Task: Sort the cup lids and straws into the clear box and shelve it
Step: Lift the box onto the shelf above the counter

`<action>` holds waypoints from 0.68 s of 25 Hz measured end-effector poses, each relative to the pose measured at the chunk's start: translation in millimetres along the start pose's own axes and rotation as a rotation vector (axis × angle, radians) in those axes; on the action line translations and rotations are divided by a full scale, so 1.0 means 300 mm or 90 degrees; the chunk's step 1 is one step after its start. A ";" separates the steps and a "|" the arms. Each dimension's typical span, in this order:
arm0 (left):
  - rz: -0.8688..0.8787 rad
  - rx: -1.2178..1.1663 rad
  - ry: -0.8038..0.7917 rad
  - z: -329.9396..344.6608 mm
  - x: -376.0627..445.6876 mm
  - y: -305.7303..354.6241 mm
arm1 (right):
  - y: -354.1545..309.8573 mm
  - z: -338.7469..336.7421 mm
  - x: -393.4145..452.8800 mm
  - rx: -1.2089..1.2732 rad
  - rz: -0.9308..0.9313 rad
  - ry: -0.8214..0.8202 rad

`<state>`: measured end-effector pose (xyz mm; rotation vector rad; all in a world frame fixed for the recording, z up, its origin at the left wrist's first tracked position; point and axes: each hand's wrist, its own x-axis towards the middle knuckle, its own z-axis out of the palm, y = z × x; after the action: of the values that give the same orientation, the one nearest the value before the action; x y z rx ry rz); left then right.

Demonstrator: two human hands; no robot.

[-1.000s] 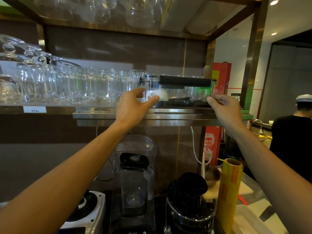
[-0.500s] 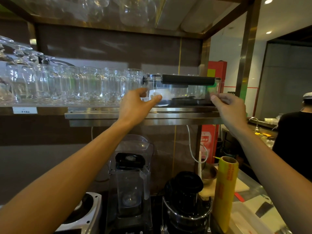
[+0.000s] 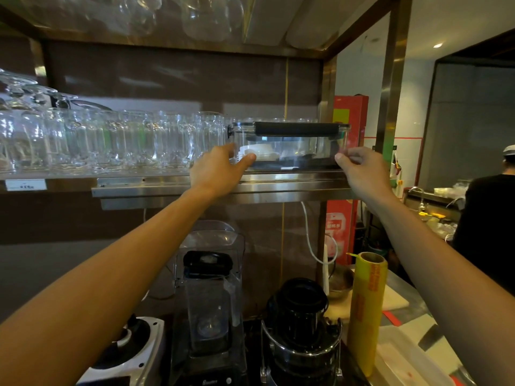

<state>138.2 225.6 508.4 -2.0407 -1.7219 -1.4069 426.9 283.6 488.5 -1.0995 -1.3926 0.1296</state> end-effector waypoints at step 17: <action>-0.001 -0.039 -0.039 -0.011 -0.037 -0.038 | -0.022 0.014 -0.051 -0.058 -0.016 -0.018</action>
<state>127.9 219.6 497.5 -2.1366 -1.7250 -1.4294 416.1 272.4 481.1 -1.1595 -1.4486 0.0643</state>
